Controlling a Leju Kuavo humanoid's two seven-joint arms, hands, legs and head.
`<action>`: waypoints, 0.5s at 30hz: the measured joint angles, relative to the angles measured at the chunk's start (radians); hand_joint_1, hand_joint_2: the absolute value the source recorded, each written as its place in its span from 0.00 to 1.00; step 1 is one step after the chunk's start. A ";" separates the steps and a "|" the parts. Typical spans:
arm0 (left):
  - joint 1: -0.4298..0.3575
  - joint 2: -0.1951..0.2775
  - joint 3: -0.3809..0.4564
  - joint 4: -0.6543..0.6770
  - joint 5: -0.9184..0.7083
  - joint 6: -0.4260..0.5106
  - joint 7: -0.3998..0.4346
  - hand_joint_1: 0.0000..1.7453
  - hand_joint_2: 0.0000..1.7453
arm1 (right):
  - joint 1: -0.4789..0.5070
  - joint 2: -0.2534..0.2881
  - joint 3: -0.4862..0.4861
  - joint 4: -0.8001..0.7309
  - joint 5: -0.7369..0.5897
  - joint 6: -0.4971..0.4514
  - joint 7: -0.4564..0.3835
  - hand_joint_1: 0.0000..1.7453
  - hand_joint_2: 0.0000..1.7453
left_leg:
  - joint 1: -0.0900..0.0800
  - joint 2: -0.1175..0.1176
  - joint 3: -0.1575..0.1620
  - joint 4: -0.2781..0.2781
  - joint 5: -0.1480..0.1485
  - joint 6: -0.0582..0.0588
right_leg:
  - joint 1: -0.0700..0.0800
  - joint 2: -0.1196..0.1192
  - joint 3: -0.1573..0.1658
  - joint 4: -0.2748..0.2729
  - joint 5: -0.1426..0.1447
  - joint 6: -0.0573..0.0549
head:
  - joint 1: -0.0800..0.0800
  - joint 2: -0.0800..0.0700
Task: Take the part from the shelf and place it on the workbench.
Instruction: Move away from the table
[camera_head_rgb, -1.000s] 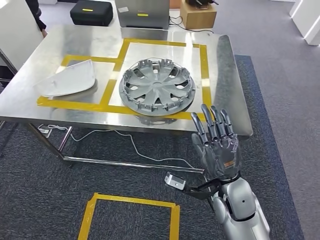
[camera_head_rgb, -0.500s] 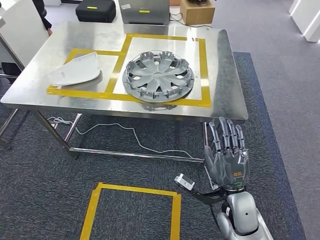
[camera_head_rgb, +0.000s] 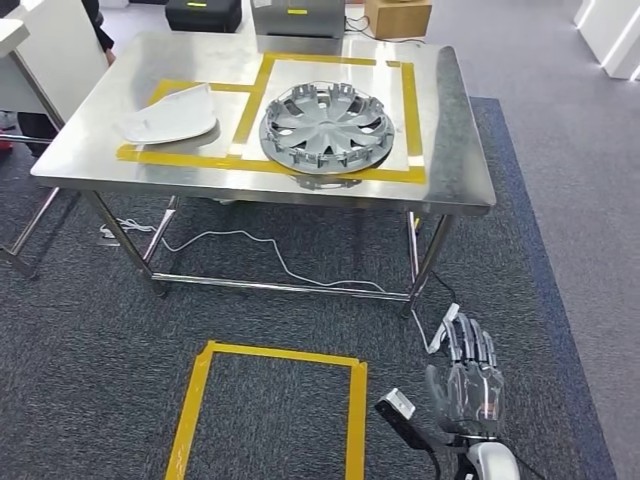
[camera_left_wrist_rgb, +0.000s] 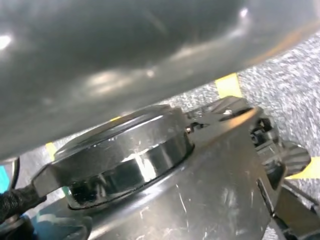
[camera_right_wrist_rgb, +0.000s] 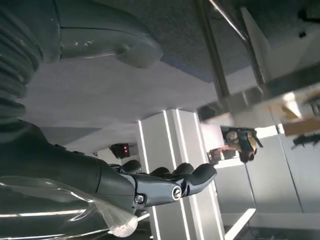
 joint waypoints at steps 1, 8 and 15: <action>0.001 -0.004 -0.001 0.000 0.005 0.005 0.000 0.00 0.00 | 0.000 0.014 -0.054 0.048 -0.008 0.000 -0.048 0.00 1.00 | 0.001 0.002 -0.015 -0.002 0.014 0.009 | -0.001 0.004 -0.011 0.023 -0.038 0.005 | 0.001 0.000; 0.002 -0.017 -0.001 0.000 0.017 0.022 -0.013 0.00 0.00 | -0.106 0.097 -0.528 0.483 0.022 0.001 -0.267 0.00 1.00 | -0.007 0.008 -0.139 0.002 0.115 0.018 | 0.000 0.012 0.045 0.232 -0.132 0.005 | 0.016 0.000; -0.008 -0.033 -0.002 0.000 0.010 0.047 0.013 0.00 0.00 | -0.230 0.068 -0.841 0.961 -0.059 0.195 -0.011 0.00 1.00 | -0.006 0.010 -0.174 -0.006 0.180 -0.018 | 0.011 0.009 0.251 -0.091 -0.144 -0.032 | 0.021 0.000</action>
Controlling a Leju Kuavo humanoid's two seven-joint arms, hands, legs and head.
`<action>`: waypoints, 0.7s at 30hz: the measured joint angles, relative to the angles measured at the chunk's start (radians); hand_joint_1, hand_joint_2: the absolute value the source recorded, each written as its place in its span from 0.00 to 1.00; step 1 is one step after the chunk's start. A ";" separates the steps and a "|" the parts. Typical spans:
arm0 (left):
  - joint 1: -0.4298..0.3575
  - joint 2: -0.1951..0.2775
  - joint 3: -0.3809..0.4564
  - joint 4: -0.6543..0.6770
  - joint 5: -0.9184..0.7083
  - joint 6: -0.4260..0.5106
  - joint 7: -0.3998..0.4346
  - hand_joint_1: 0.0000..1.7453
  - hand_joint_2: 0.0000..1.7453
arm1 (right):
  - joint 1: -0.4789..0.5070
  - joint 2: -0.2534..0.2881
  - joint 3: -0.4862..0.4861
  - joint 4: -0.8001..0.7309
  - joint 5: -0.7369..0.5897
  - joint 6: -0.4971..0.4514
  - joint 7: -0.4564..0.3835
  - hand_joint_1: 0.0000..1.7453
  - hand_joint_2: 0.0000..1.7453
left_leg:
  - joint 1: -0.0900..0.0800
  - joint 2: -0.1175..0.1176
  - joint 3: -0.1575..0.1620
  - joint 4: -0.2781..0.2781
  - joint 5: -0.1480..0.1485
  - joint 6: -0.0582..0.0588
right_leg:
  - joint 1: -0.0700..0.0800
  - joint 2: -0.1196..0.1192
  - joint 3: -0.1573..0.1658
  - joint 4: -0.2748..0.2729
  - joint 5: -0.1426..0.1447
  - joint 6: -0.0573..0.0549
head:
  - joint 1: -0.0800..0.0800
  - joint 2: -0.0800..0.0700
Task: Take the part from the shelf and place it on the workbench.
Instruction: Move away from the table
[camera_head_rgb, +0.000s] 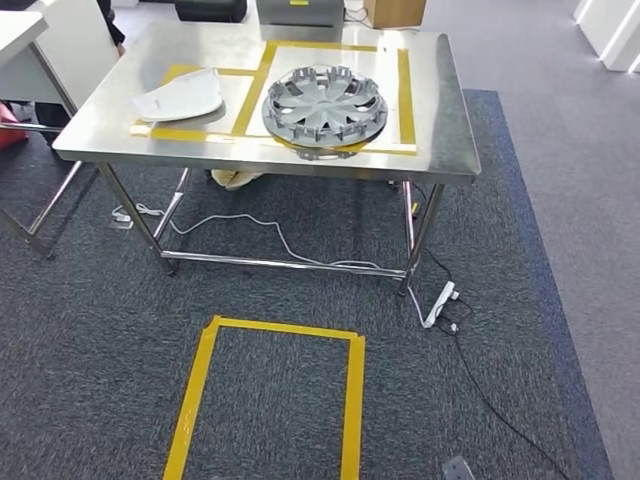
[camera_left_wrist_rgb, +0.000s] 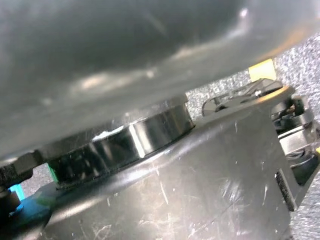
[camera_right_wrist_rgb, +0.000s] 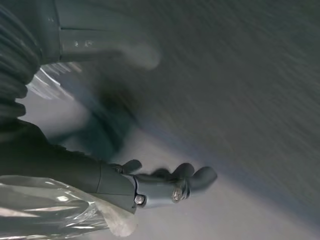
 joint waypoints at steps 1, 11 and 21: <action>0.001 0.000 0.000 0.000 -0.001 0.002 0.004 0.00 0.00 | -0.004 -0.002 -0.031 0.039 -0.012 0.030 0.025 0.00 1.00 | 0.001 -0.001 -0.008 0.018 -0.032 -0.005 | -0.001 -0.003 -0.016 0.001 0.014 -0.008 | -0.002 0.000; -0.002 0.000 0.000 0.000 -0.003 0.004 0.008 0.00 0.00 | -0.044 -0.012 -0.147 0.199 -0.026 0.064 0.048 0.00 1.00 | -0.009 -0.006 0.199 0.062 -0.180 0.011 | 0.010 -0.009 -0.199 0.068 0.131 -0.011 | -0.013 0.000; -0.003 -0.004 -0.004 0.000 0.003 0.009 0.010 0.00 0.00 | -0.054 -0.020 -0.176 0.241 -0.031 0.074 0.091 0.00 1.00 | -0.010 0.006 0.122 -0.028 -0.095 0.041 | -0.011 0.003 -0.257 0.312 -0.055 0.048 | -0.004 0.000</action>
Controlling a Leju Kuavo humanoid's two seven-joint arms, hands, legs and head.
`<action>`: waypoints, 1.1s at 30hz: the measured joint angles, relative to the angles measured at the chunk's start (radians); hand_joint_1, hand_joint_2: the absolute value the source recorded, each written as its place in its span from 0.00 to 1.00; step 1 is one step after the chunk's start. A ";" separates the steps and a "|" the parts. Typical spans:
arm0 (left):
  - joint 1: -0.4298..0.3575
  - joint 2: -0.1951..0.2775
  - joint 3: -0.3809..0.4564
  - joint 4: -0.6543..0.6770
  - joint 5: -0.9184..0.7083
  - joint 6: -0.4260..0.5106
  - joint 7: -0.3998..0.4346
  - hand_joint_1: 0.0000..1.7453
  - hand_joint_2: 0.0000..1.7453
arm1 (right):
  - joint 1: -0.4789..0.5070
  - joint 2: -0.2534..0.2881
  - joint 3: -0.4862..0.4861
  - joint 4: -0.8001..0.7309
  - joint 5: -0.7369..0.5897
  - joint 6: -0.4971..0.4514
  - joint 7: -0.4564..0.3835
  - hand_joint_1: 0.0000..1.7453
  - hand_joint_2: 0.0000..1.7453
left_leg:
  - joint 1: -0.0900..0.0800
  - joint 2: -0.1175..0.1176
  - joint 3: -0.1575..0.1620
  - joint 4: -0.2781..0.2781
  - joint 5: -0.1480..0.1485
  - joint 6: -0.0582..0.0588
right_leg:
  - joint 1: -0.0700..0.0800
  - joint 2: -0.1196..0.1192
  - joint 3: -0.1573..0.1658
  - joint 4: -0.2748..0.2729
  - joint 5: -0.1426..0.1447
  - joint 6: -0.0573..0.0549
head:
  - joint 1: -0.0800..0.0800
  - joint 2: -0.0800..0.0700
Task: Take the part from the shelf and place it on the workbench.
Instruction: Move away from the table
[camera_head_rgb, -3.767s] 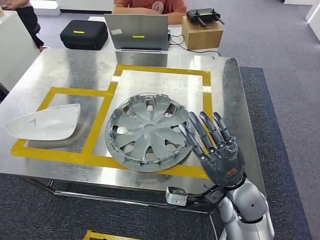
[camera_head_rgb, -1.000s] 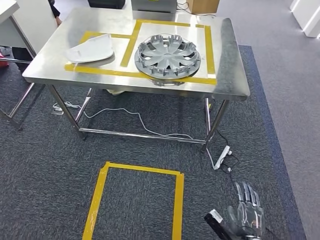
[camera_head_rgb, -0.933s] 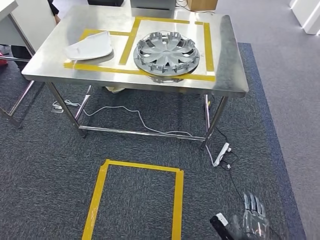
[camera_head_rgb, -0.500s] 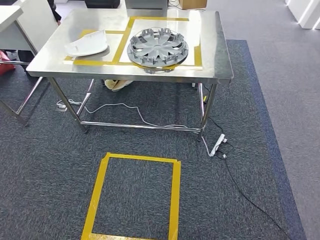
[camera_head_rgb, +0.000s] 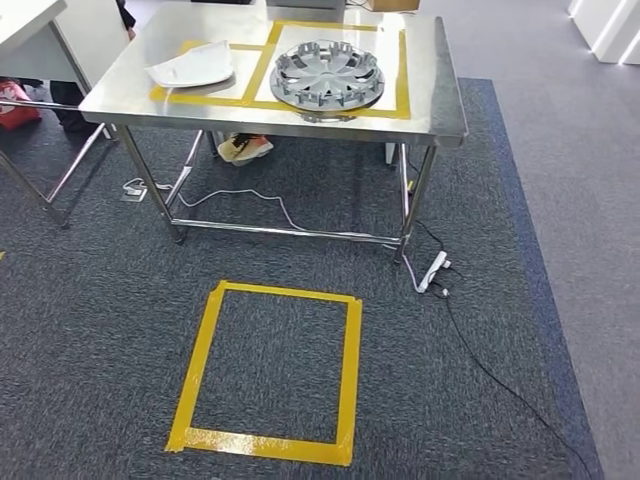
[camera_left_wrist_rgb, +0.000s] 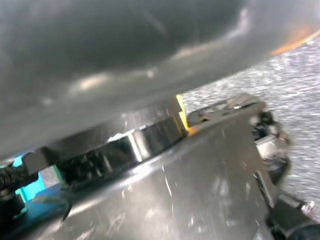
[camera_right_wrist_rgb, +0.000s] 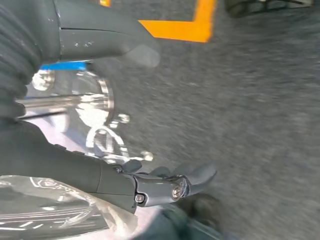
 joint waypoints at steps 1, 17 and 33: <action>0.000 0.000 0.000 0.000 0.003 0.003 0.002 0.00 0.00 | -0.002 0.001 -0.002 0.002 0.001 -0.001 0.012 0.00 1.00 | 0.001 0.001 -0.022 0.003 0.015 -0.003 | -0.003 0.000 0.015 0.021 0.026 0.003 | 0.000 0.000; 0.026 0.023 0.031 0.010 0.067 0.053 0.109 0.00 0.00 | -0.024 0.016 -0.084 0.012 -0.138 0.132 -0.083 0.00 0.00 | 0.015 -0.007 -0.114 0.324 -0.081 -0.063 | 0.014 -0.014 0.137 -0.278 0.131 -0.066 | 0.000 0.000; 0.034 0.026 0.035 0.013 0.074 0.060 0.094 0.00 0.00 | -0.029 0.015 -0.190 0.011 -0.235 0.259 -0.167 0.00 0.00 | 0.008 -0.002 0.034 -0.001 -0.034 -0.010 | 0.005 -0.001 0.036 -0.056 0.059 -0.006 | 0.019 0.000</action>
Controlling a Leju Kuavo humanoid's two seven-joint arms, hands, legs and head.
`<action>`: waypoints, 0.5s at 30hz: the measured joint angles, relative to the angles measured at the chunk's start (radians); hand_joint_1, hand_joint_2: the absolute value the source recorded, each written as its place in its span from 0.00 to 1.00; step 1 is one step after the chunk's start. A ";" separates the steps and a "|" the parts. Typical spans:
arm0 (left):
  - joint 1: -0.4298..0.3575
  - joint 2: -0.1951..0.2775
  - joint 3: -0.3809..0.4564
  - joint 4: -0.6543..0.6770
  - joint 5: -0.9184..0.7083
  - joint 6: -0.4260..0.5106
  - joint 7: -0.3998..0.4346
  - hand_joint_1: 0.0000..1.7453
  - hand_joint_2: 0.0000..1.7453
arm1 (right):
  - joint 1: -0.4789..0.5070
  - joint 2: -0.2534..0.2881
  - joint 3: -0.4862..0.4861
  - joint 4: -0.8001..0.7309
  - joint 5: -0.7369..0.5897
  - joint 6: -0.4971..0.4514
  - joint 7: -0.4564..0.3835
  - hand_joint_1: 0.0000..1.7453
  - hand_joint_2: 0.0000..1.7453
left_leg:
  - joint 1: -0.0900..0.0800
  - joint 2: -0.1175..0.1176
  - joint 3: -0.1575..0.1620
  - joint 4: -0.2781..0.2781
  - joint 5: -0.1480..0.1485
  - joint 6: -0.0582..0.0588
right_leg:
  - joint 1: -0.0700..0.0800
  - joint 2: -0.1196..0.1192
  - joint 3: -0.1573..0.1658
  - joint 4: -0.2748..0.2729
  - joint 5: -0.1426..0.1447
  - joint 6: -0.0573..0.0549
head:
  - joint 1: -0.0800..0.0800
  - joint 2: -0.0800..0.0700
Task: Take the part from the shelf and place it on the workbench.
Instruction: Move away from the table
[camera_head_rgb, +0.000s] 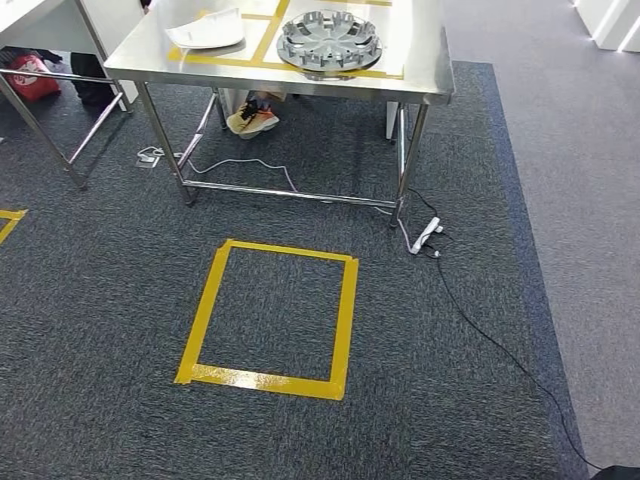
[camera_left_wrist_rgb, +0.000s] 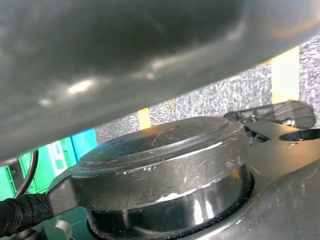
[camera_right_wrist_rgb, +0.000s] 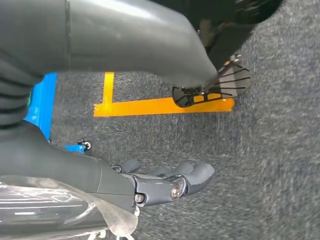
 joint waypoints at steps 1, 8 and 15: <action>0.000 0.000 0.000 0.000 -0.001 0.000 0.000 0.00 0.00 | -0.001 -0.001 -0.002 0.000 0.001 0.002 0.000 0.00 0.00 | 0.000 0.000 -0.003 0.003 0.002 -0.003 | -0.001 0.000 0.050 -0.079 0.022 -0.002 | 0.001 0.000; 0.001 0.001 0.000 0.002 -0.005 0.001 0.014 0.00 0.00 | 0.002 -0.001 -0.008 0.000 0.007 0.011 -0.001 0.00 0.00 | -0.008 0.000 -0.017 0.016 0.009 0.007 | 0.003 -0.001 0.128 -0.222 0.046 -0.021 | 0.002 0.000; 0.004 0.002 0.000 0.003 -0.006 0.003 0.016 0.00 0.00 | 0.001 -0.001 -0.009 0.000 0.012 0.011 -0.002 0.00 0.00 | -0.005 0.000 -0.018 0.009 0.020 -0.015 | 0.006 -0.003 0.123 -0.216 0.048 -0.031 | 0.002 0.000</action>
